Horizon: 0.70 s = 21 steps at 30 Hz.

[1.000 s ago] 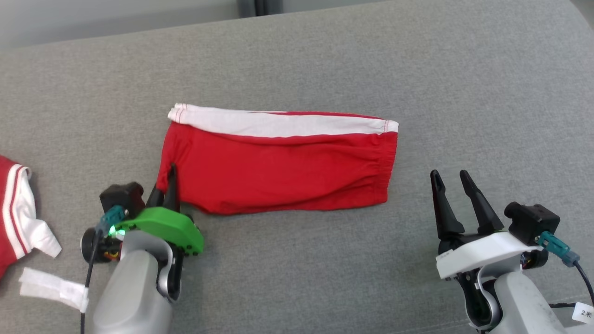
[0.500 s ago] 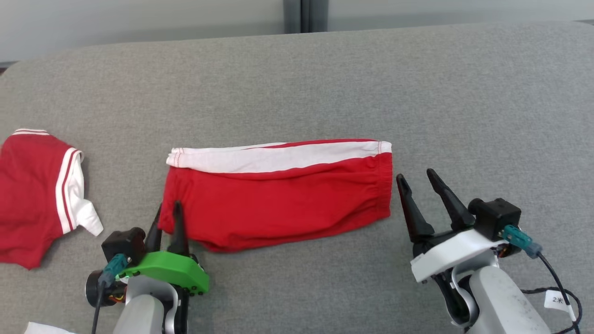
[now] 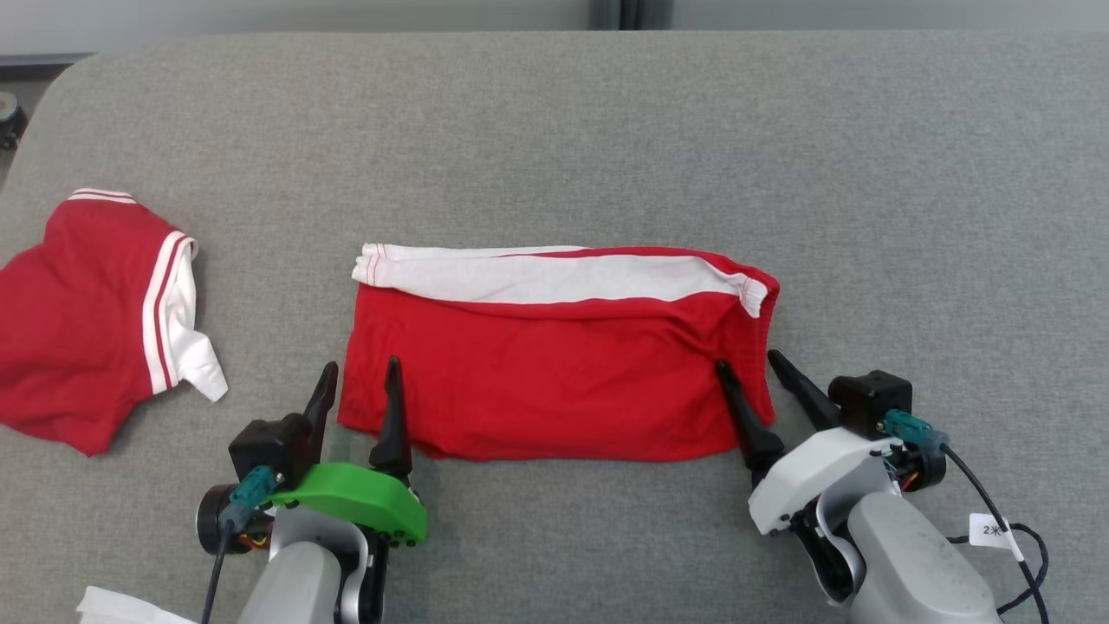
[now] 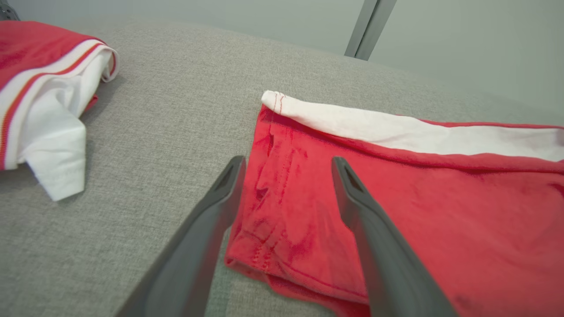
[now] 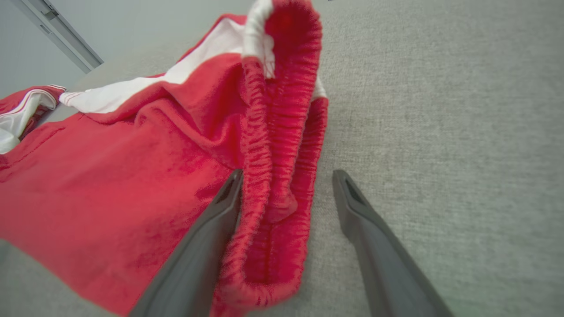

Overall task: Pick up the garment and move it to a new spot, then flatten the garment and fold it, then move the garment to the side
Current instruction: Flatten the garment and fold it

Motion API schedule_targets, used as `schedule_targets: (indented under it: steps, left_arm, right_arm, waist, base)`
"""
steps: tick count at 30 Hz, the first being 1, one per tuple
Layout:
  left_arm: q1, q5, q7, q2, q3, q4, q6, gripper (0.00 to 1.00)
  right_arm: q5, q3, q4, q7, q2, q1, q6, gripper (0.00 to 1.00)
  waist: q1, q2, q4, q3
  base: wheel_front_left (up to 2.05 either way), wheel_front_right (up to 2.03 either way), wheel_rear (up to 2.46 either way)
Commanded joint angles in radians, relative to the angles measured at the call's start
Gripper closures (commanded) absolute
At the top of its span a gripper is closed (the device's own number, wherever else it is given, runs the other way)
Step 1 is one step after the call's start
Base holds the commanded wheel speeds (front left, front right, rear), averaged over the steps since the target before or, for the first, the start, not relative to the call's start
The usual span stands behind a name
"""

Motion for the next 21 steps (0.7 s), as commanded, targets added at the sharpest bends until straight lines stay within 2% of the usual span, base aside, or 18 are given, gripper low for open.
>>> schedule_targets:
  steps: [1,2,8,14,21]
  left_arm:
    - [-0.010,0.000,-0.003,0.003,-0.002,-0.004,0.006,0.00]
    - [-0.011,0.001,-0.003,0.003,-0.003,-0.005,0.007,0.00]
    - [-0.022,0.007,-0.003,0.003,-0.003,-0.004,0.009,0.00]
    - [-0.020,0.012,-0.003,0.003,-0.003,-0.007,0.004,0.00]
    - [-0.003,0.005,-0.003,0.003,-0.019,-0.001,-0.004,0.00]
  right_arm:
    - [0.025,0.011,0.020,0.000,-0.004,-0.012,-0.001,0.81]
    - [0.034,0.015,0.032,0.001,-0.004,-0.014,-0.001,1.00]
    - [0.093,0.023,0.055,0.004,-0.003,-0.024,-0.001,1.00]
    - [0.102,-0.053,0.028,0.000,-0.019,-0.023,-0.002,1.00]
    - [0.053,-0.188,0.005,0.000,-0.132,-0.043,-0.002,1.00]
  waist:
    - [0.0000,-0.0001,0.010,0.022]
    - [0.0000,-0.0001,0.011,0.027]
    - [0.0000,-0.0001,0.003,0.044]
    - [0.0000,-0.0001,-0.021,0.037]
    - [0.0000,-0.0001,-0.061,0.009]
  base:
    - [0.00,0.00,0.00]
    - [0.00,0.00,0.00]
    - [0.00,0.00,0.00]
    - [0.00,0.00,0.00]
    - [0.00,0.00,0.00]
